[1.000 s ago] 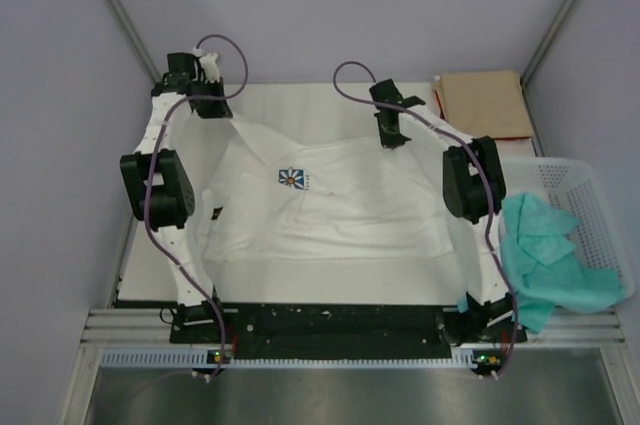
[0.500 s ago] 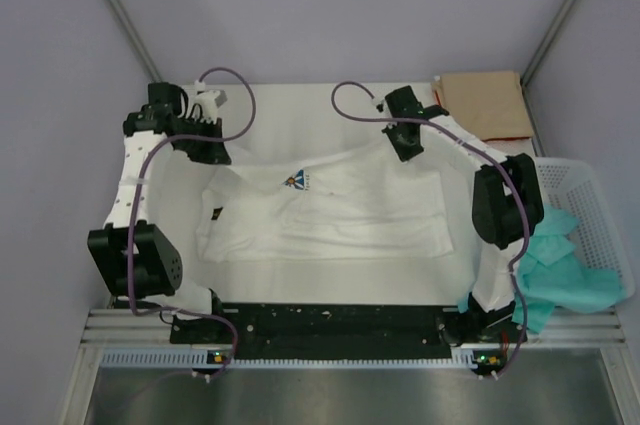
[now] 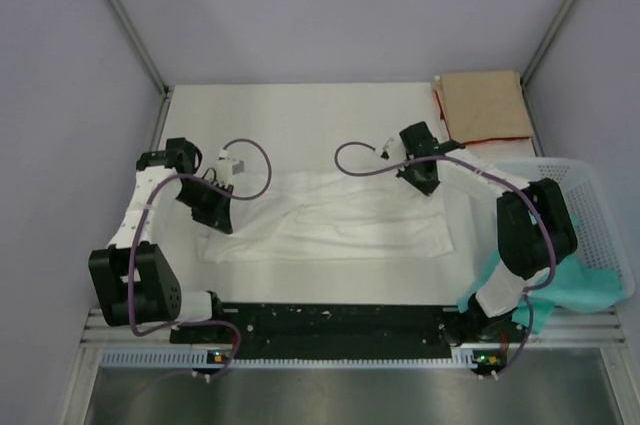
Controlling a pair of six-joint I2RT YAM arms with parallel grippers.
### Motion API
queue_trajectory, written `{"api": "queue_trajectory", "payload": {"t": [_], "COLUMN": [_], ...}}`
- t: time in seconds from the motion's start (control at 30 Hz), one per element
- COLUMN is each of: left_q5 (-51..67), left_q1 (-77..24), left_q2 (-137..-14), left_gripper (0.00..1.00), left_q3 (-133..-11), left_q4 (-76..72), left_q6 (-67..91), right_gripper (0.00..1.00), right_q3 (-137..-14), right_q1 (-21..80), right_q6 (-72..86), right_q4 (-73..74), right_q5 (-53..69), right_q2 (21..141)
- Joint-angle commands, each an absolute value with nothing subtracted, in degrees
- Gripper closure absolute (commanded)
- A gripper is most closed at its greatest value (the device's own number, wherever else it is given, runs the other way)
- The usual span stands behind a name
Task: Fold and stack the t-shirts
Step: Fold the other side of the tshirt into a rectangle
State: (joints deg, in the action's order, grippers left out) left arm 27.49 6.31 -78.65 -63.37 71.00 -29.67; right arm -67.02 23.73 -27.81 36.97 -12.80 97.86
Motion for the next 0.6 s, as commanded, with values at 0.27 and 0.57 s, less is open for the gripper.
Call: {"api": "queue_trajectory", "payload": {"t": [0.27,0.57], "left_q5": [27.6,31.1], "left_q1": [6.2,6.2], "left_q2": [-79.2,-80.9], "left_gripper": [1.0,1.0], "left_q3": [-62.1,-63.5], "left_q4": [70.1,68.9], "left_q6": [-33.5,-33.0], "right_gripper": [1.0,0.76], "right_q3": [-57.4,-56.7], "right_q1": [23.8,23.7], "right_q6": [-44.2,-40.1], "right_q4": [25.1,25.0], "right_q5": [-10.6,-19.2], "right_q2": [86.9,86.9]}}
